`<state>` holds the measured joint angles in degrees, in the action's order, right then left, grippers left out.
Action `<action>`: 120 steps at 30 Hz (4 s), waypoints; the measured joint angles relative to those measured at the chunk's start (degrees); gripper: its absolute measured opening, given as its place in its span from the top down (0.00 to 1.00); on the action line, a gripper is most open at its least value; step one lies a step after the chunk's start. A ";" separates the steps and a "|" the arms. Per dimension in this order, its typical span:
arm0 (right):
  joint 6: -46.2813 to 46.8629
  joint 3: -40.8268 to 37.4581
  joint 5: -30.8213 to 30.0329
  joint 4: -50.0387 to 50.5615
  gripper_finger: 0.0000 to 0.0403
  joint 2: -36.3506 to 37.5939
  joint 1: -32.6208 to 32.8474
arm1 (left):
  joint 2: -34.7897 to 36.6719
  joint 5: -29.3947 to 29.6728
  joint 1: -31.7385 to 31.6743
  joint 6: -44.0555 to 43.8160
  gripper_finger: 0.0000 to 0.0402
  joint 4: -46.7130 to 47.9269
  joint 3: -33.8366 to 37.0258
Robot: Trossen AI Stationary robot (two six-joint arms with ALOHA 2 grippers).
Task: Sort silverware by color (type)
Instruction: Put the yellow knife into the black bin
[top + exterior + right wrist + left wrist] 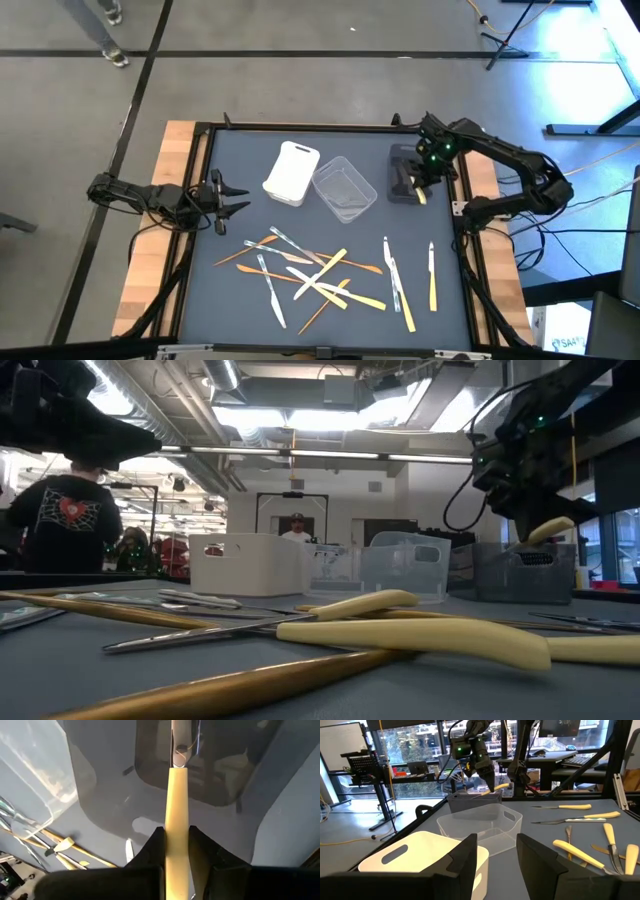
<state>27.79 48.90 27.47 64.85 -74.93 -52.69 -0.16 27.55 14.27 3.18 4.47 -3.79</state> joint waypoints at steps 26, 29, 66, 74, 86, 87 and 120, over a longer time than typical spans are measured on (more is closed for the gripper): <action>-0.04 0.00 -4.53 -3.49 0.91 -0.12 0.13 | -0.02 0.00 -0.01 0.00 0.67 0.24 0.00; -0.04 0.00 -4.54 -3.49 0.89 -0.12 0.13 | -0.02 0.00 -0.01 -0.02 0.67 0.24 0.00; -0.02 0.74 -3.96 -0.88 0.66 0.87 0.15 | -0.02 -0.02 0.00 -0.13 0.67 0.24 0.00; 1.07 4.96 -5.36 3.27 0.66 6.29 0.22 | -0.02 -0.02 -0.01 -0.16 0.67 0.24 0.00; 6.64 6.47 -7.23 4.14 0.66 22.56 2.17 | -0.02 -0.02 0.01 -0.24 0.67 0.24 0.00; 7.31 6.47 -7.99 4.14 0.66 23.63 3.26 | -0.01 -0.02 -0.01 -0.25 0.67 0.23 0.00; 46.38 6.43 -35.70 -14.71 0.66 19.15 68.92 | -0.02 -0.02 0.00 -1.55 0.67 0.44 0.00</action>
<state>74.17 55.33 -8.23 50.14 -55.78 16.23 -0.19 27.53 14.28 1.63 4.91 -3.79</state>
